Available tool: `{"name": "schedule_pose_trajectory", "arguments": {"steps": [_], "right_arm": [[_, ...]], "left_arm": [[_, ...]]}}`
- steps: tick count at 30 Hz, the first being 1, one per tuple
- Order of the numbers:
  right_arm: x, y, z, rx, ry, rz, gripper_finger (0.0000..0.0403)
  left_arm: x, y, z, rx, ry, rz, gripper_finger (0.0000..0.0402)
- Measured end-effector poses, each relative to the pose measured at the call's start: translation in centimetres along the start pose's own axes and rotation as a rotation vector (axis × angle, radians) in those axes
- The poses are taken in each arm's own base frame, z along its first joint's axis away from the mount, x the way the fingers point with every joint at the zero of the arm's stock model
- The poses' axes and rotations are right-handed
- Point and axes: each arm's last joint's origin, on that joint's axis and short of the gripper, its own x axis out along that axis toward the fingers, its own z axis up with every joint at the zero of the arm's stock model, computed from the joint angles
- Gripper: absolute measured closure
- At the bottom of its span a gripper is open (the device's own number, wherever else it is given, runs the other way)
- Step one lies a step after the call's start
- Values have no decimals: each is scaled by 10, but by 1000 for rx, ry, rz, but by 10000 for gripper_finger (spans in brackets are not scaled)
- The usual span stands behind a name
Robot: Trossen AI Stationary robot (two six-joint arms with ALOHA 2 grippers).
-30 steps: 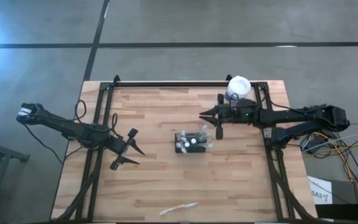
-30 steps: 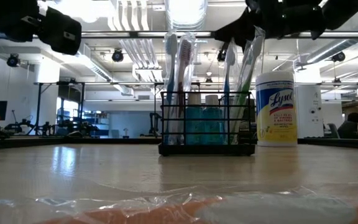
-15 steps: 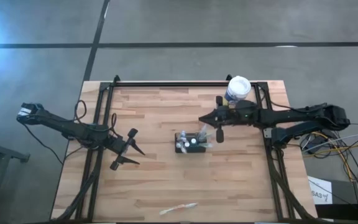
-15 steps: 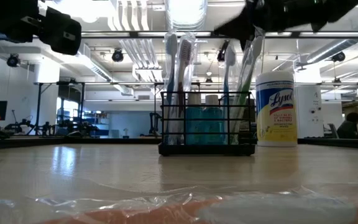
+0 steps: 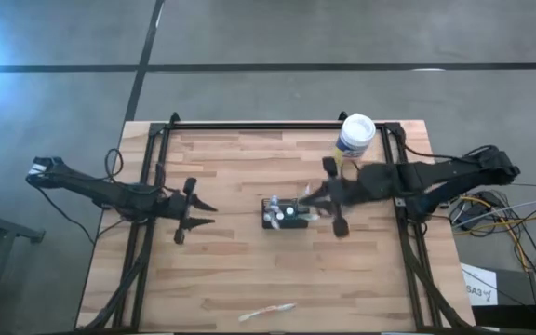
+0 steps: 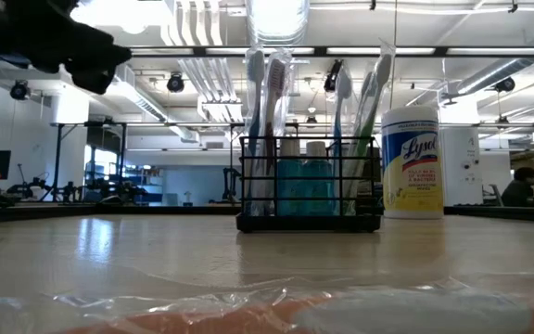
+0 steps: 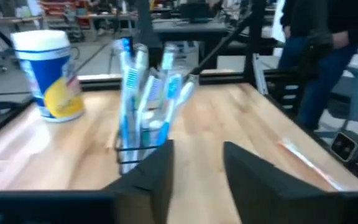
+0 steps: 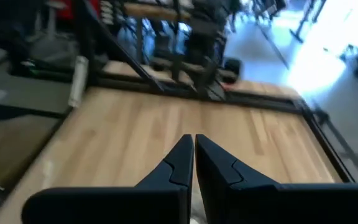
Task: Pick & Place toothbrushing station
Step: Put the orange toothbrush into the mesh organizer
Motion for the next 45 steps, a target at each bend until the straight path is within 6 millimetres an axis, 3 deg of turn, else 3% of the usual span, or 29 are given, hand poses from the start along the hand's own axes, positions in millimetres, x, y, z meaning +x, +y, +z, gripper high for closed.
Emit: {"name": "schedule_pose_trajectory", "arguments": {"steps": [5, 7, 18, 25, 31, 45], "right_arm": [[-17, 39, 17, -34, -74, 30, 390], [-21, 50, 17, -19, -77, 8, 390], [-1, 110, -13, -37, 25, -61, 390], [24, 132, -29, -25, 90, -68, 390], [48, 147, -48, -22, 166, -75, 390], [109, 199, -49, 69, 339, 26, 390]], "left_arm": [[-18, 3, 8, -12, -73, 5, 368], [-24, 4, 10, -12, -98, 1, 390], [-46, 7, 10, 12, -150, 11, 392], [-51, 8, 13, 57, -194, 17, 393], [-52, 9, 7, 34, -127, 45, 393], [-52, 11, 5, -51, -113, 76, 379]]}}
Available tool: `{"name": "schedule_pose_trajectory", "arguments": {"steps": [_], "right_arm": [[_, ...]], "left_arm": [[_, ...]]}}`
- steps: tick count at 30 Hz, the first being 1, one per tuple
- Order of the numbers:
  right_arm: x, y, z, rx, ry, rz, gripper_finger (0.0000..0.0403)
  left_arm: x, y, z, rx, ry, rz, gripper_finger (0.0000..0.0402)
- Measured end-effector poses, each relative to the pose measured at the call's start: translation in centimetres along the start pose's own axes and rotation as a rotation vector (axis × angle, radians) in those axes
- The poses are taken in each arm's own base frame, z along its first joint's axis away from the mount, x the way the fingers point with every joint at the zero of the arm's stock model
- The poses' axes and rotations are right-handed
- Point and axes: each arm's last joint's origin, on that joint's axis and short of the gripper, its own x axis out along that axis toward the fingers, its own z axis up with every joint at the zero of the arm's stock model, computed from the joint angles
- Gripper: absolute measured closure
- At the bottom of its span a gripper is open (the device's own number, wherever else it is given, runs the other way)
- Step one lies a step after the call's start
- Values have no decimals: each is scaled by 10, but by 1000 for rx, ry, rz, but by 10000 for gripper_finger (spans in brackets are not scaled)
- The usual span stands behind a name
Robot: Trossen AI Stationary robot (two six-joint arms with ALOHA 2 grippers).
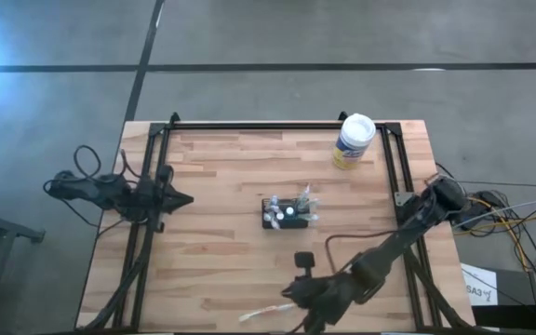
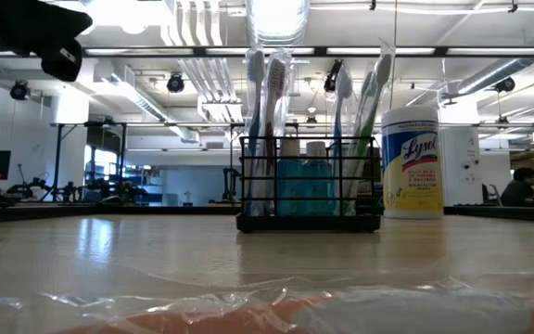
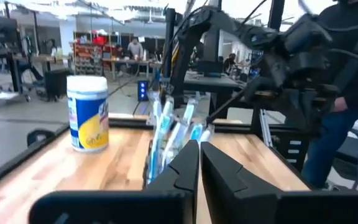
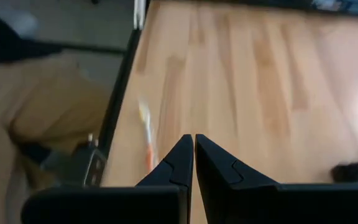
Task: Pick & Place toothbrushing station
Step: Put the orange toothbrush into the mesh organizer
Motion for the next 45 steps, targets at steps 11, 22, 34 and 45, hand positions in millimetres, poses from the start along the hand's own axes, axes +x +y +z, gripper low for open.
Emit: {"name": "schedule_pose_trajectory", "arguments": {"steps": [11, 22, 34, 45], "right_arm": [[44, 31, -9, 99, 303, -35, 385], [75, 43, -11, 67, 470, -30, 265], [105, 37, -44, 51, 635, -43, 205], [111, 33, -51, 56, 644, -41, 228]], "left_arm": [[0, -1, 1, -20, -5, -18, 397], [0, -2, 1, -25, 0, -67, 383], [1, -2, -4, -52, 21, -68, 387], [2, -2, -6, -87, 28, -69, 380]]}}
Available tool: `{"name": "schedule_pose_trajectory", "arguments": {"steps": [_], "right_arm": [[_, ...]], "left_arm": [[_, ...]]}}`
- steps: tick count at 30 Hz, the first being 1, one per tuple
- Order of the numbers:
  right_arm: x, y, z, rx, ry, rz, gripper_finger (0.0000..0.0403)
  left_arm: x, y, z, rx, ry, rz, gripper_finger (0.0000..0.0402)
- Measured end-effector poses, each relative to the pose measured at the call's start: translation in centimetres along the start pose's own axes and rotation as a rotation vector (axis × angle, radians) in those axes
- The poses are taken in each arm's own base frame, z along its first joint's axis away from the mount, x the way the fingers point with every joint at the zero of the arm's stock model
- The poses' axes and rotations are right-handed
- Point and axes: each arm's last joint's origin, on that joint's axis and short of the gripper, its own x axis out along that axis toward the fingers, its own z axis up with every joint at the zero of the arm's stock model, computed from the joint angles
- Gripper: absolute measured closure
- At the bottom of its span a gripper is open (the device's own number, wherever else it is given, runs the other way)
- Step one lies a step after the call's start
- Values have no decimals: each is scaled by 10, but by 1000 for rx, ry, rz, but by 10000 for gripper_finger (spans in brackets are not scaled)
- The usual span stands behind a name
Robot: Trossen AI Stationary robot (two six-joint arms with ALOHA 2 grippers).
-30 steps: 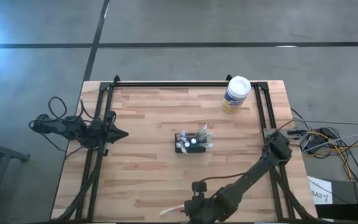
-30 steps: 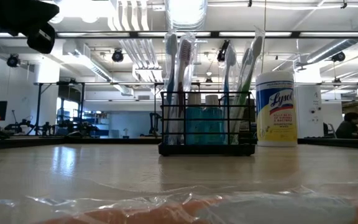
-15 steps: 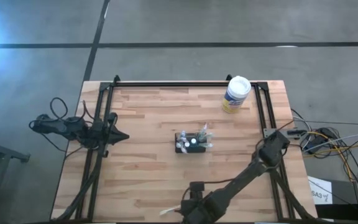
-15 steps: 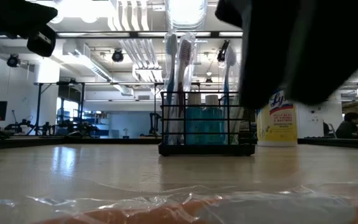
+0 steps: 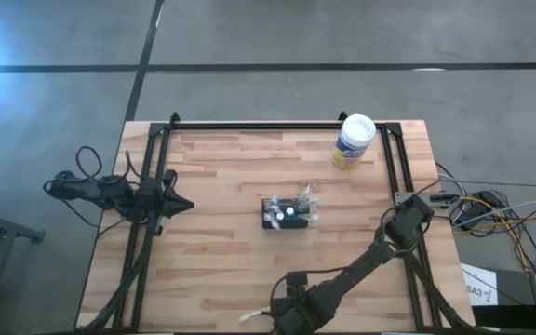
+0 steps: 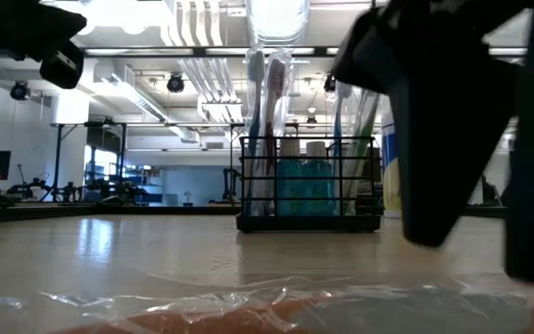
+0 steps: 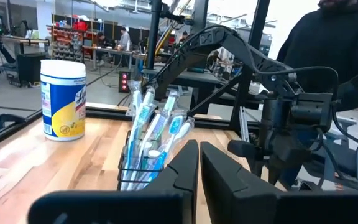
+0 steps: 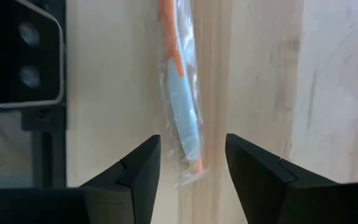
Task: Pick & Place toothbrushing station
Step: Put the orange toothbrush into the mesh organizer
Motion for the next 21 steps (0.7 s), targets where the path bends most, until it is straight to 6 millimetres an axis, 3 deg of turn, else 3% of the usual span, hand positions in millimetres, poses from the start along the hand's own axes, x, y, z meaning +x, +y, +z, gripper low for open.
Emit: {"name": "schedule_pose_trajectory", "arguments": {"steps": [11, 21], "right_arm": [[23, -13, -9, -13, 42, 3, 256], [21, -19, -3, -39, 60, 19, 383]], "left_arm": [[0, 0, 0, -6, -3, 0, 378], [0, 0, -1, -33, 5, 2, 372]]}}
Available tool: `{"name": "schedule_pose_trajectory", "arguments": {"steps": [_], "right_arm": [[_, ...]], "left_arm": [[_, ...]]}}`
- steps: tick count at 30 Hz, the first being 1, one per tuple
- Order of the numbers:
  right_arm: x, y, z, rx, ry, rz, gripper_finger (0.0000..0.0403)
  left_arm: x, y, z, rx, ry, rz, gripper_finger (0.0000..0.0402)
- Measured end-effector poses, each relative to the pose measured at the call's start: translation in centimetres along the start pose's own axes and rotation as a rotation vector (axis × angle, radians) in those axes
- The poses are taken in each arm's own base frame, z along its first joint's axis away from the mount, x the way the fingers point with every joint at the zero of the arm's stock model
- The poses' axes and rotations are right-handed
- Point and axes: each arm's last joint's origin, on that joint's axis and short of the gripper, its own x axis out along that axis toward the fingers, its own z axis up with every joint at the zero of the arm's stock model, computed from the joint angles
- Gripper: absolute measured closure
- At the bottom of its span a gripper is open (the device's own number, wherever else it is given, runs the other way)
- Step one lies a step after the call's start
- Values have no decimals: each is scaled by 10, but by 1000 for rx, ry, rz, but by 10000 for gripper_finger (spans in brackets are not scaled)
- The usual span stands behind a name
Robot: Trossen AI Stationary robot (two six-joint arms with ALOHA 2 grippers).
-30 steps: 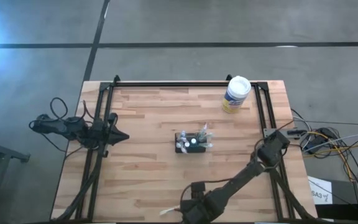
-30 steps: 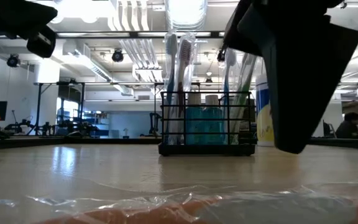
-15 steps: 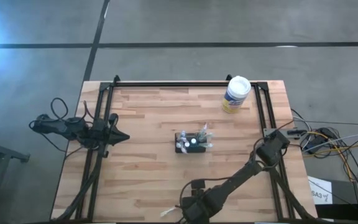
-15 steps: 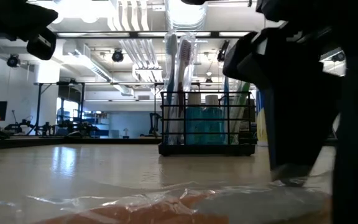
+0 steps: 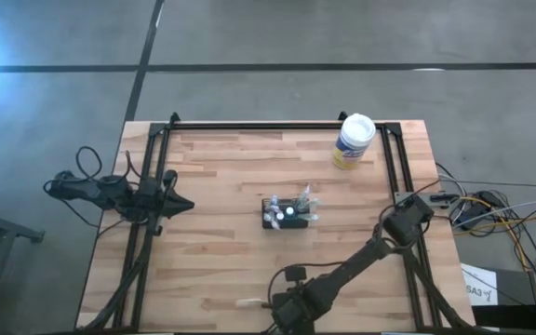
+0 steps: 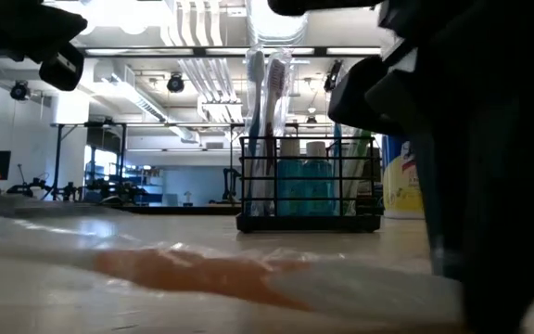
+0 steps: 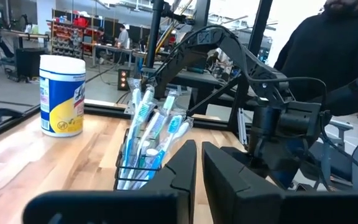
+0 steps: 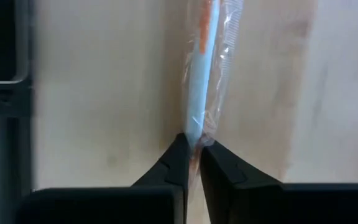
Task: Pick & Place toothbrushing station
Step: Put the orange toothbrush into the mesh organizer
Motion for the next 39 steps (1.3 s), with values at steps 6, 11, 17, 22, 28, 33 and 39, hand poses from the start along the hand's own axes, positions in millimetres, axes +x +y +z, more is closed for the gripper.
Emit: {"name": "schedule_pose_trajectory", "arguments": {"steps": [6, 11, 17, 22, 28, 33, 39], "right_arm": [[-13, -13, 1, 11, 31, -174, 383], [-56, -17, 10, 16, -116, -191, 384], [-99, -18, 20, -87, -476, -183, 385], [-104, -35, 23, -143, -784, -61, 385], [-88, -75, 7, -157, -1067, -50, 385], [-62, -105, -9, -155, -1246, -88, 385], [-51, -133, -14, -104, -1258, -134, 385]], "left_arm": [[1, 0, -3, 22, 7, 2, 372], [3, 0, -9, 6, 31, -48, 372], [7, 0, -23, 10, 41, -100, 371], [11, 1, -34, 28, -10, -109, 371], [13, 2, -37, 16, -43, -116, 371], [13, 1, -33, -3, -117, -121, 371], [14, 1, -31, 14, -151, -99, 366]]}}
